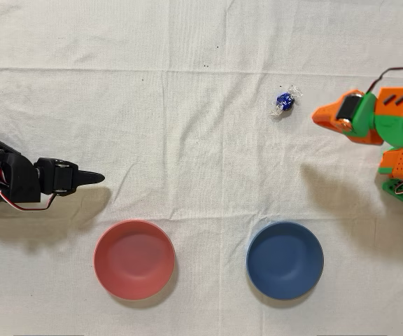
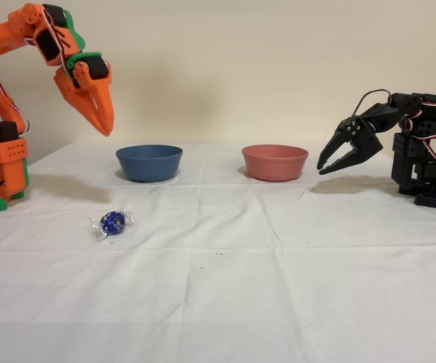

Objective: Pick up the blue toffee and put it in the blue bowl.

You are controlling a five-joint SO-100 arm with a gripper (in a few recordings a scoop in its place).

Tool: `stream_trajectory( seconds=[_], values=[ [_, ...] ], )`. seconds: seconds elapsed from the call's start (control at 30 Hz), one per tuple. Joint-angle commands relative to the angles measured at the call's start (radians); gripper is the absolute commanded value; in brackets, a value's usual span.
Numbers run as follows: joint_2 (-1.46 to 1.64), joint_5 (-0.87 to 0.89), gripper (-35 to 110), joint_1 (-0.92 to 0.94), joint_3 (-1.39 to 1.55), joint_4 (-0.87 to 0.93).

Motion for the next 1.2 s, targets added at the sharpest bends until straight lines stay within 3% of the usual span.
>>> stream_trajectory(
  seconds=[0.0,0.33,0.63,1.17],
  values=[
    [-0.032,0.008,1,0.072,-0.011,0.009],
    [-0.156,-0.147,12,0.135,0.041,-0.025],
    [-0.219,-0.158,33,0.141,0.118,-0.074],
    [-0.367,-0.156,37,0.153,0.089,-0.176]
  ],
)
